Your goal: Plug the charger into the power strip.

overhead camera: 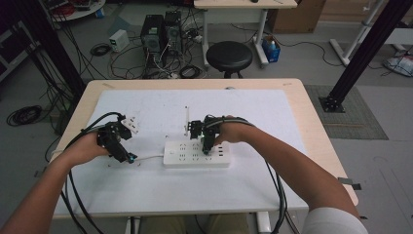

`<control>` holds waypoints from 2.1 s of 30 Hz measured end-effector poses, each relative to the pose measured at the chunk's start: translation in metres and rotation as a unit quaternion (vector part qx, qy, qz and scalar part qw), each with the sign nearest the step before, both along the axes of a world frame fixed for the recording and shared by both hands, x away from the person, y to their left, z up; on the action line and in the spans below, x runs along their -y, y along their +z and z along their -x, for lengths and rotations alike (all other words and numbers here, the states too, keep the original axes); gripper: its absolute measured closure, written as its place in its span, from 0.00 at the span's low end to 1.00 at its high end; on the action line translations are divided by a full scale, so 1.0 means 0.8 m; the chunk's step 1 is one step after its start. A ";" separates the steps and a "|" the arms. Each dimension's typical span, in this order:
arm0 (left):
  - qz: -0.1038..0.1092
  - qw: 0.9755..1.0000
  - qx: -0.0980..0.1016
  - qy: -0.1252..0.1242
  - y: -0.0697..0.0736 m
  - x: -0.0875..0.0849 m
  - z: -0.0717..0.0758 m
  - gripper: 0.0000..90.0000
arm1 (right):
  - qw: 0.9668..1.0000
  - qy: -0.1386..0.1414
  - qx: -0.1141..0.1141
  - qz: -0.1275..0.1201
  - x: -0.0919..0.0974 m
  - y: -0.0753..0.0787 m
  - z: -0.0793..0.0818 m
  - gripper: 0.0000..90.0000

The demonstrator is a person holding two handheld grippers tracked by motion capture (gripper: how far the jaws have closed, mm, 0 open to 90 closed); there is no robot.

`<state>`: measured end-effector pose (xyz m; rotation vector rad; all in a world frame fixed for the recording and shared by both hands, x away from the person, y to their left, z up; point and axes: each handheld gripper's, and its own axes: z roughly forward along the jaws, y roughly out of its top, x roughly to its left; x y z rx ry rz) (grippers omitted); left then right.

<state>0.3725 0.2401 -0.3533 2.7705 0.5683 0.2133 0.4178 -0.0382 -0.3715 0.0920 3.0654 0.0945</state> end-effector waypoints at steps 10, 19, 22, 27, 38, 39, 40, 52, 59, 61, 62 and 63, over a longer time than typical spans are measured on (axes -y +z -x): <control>0.002 1.000 -0.004 0.002 -0.003 -0.002 -0.001 0.21 | 1.000 0.018 0.017 0.016 0.000 -0.006 0.005 0.69; 0.004 1.000 -0.005 0.005 -0.004 -0.001 -0.001 0.21 | 1.000 0.016 0.003 0.002 0.002 -0.006 0.000 0.69; 0.004 1.000 -0.004 0.004 -0.004 0.001 0.000 0.21 | 1.000 0.018 0.003 -0.001 0.003 -0.006 -0.001 0.69; 0.001 1.000 0.001 0.004 -0.002 -0.002 0.001 0.21 | 1.000 0.018 0.008 -0.024 0.008 -0.004 0.003 0.42; 0.010 1.000 0.011 0.013 0.001 -0.001 0.004 0.21 | 0.975 -0.127 -0.046 -0.178 0.053 0.042 -0.023 0.14; 0.015 1.000 0.013 0.015 0.001 -0.001 0.005 0.21 | 0.968 -0.143 -0.050 -0.200 0.060 0.050 -0.025 0.14; 0.012 1.000 0.013 0.013 0.002 -0.001 0.005 0.21 | 0.968 -0.143 -0.050 -0.200 0.060 0.050 -0.025 0.14; 0.024 0.999 0.013 0.024 0.001 -0.002 0.007 0.21 | 0.967 -0.159 -0.017 -0.199 0.087 0.067 -0.020 0.01; 0.024 0.999 0.020 0.025 0.005 -0.004 0.008 0.21 | 0.956 -0.191 0.013 -0.224 0.123 0.090 -0.006 0.01; 0.026 0.999 0.024 0.024 0.007 -0.005 0.009 0.21 | 0.952 -0.204 0.020 -0.229 0.138 0.095 0.001 0.01; 0.027 0.999 0.030 0.031 0.008 -0.005 0.010 0.21 | 0.950 -0.209 0.020 -0.232 0.146 0.097 0.005 0.01; 0.026 0.999 0.032 0.034 0.009 -0.005 0.010 0.21 | 0.948 -0.214 0.024 -0.235 0.153 0.099 0.008 0.01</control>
